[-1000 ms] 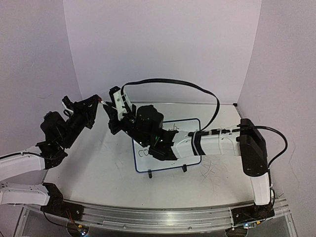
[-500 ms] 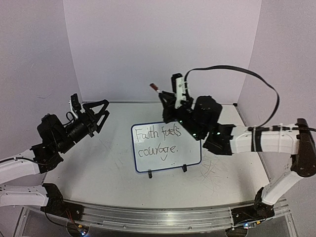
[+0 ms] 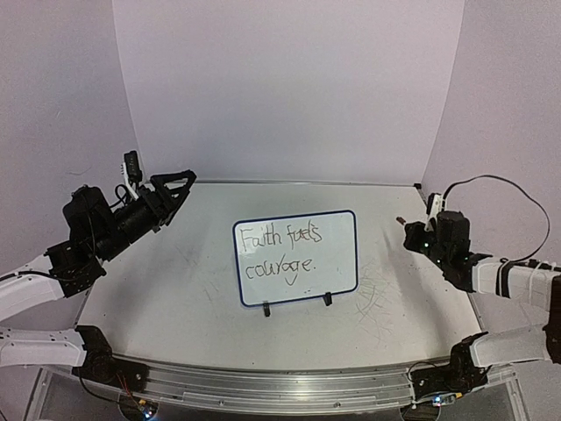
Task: Write a sentence on the whiteboard
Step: Put down the whiteboard stand at the corner of the board.
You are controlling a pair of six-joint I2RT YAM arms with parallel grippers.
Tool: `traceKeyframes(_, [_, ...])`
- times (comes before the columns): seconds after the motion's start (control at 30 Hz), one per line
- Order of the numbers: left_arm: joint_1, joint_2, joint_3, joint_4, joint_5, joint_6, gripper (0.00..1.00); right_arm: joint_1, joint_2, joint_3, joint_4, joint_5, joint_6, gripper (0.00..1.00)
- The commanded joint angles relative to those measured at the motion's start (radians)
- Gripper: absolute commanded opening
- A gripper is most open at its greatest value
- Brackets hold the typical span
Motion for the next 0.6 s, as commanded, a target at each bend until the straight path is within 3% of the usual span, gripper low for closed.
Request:
traceKeyframes(0.0, [0.004, 0.017, 0.039, -0.023, 0.034, 0.012, 0.74, -0.054, 0.064, -0.080, 0.132, -0.137, 0.154, 0.00])
traceKeyframes(0.2, [0.004, -0.003, 0.011, -0.023, 0.034, -0.008, 0.74, -0.055, 0.067, -0.170, 0.202, -0.083, 0.196, 0.02])
traceKeyframes(0.57, [0.004, 0.019, 0.053, -0.023, 0.034, 0.036, 0.74, -0.055, 0.119, -0.162, 0.099, -0.087, 0.322, 0.12])
